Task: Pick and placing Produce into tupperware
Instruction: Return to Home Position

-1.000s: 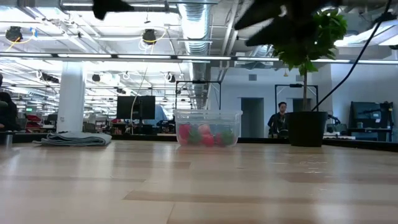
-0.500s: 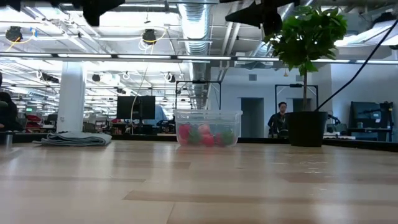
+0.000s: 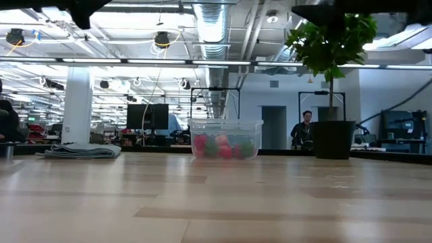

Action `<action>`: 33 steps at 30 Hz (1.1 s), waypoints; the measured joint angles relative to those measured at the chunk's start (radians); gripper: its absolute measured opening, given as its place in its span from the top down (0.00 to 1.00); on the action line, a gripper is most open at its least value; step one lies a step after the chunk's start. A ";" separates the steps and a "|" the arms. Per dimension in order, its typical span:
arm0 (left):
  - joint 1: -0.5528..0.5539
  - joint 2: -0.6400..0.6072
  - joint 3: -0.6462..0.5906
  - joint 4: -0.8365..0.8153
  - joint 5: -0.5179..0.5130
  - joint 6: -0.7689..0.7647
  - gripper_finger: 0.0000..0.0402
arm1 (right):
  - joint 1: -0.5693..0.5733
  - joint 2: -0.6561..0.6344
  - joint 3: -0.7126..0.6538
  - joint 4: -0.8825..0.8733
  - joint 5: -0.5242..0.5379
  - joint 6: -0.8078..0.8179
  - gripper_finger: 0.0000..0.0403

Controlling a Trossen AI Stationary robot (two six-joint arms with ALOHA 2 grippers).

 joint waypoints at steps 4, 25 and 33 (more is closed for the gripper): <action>0.000 -0.059 0.000 -0.084 0.000 0.000 0.38 | 0.012 -0.120 -0.071 -0.066 0.013 -0.008 0.35; -0.001 -0.161 -0.220 0.063 0.063 -0.121 0.38 | 0.019 -0.427 -0.400 0.076 0.011 0.007 0.35; -0.040 -0.161 -0.243 0.118 0.054 -0.124 0.38 | 0.087 -0.594 -0.441 -0.055 0.035 0.023 0.35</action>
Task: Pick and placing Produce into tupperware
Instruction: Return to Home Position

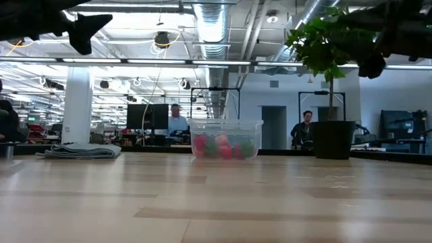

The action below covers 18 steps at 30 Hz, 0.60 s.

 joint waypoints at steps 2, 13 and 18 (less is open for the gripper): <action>-0.011 -0.001 0.000 0.003 -0.007 0.000 0.38 | 0.021 -0.042 0.000 -0.032 0.026 -0.003 0.35; -0.122 0.000 -0.112 0.204 -0.065 0.037 0.38 | 0.091 -0.185 -0.001 -0.149 0.115 -0.027 0.35; -0.193 0.001 -0.119 0.184 -0.180 0.075 0.38 | 0.093 -0.185 0.000 -0.169 0.115 -0.001 0.35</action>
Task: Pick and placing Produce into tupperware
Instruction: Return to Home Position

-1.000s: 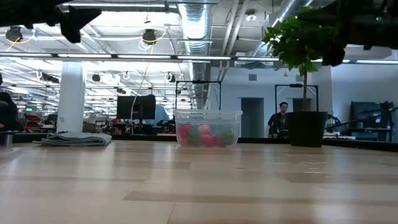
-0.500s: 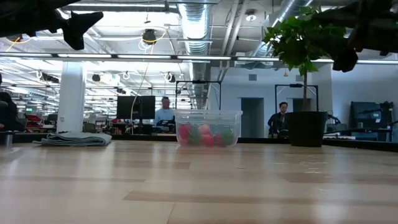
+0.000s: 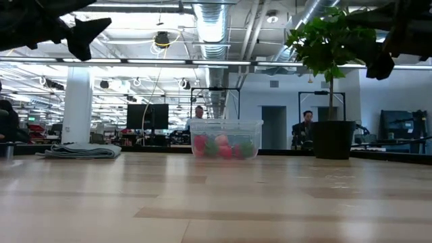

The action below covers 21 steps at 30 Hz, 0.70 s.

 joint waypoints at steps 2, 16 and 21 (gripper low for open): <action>-0.023 -0.001 0.000 0.014 -0.013 0.030 0.38 | 0.000 0.000 0.000 -0.013 0.003 -0.003 0.35; -0.075 0.014 0.006 -0.312 -0.177 -0.053 0.38 | 0.001 0.000 0.002 -0.252 0.025 -0.026 0.35; -0.075 0.014 0.007 -0.248 -0.210 -0.076 0.38 | 0.000 0.001 0.002 -0.236 0.024 -0.191 0.35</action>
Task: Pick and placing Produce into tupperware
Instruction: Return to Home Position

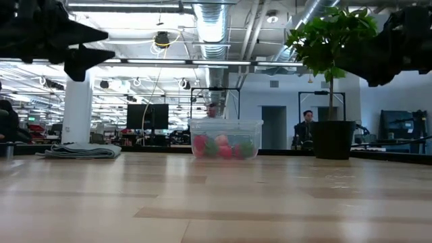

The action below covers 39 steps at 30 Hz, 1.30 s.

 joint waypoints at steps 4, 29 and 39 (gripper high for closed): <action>0.000 0.000 0.001 0.012 0.055 0.145 0.38 | 0.006 0.000 0.000 0.016 -0.025 0.007 0.35; 0.144 0.000 -0.011 -0.049 0.259 0.359 0.38 | 0.084 0.000 0.002 -0.023 -0.089 0.026 0.35; 0.144 0.003 -0.011 -0.093 0.394 0.311 0.38 | 0.157 0.000 0.002 -0.025 -0.089 0.008 0.35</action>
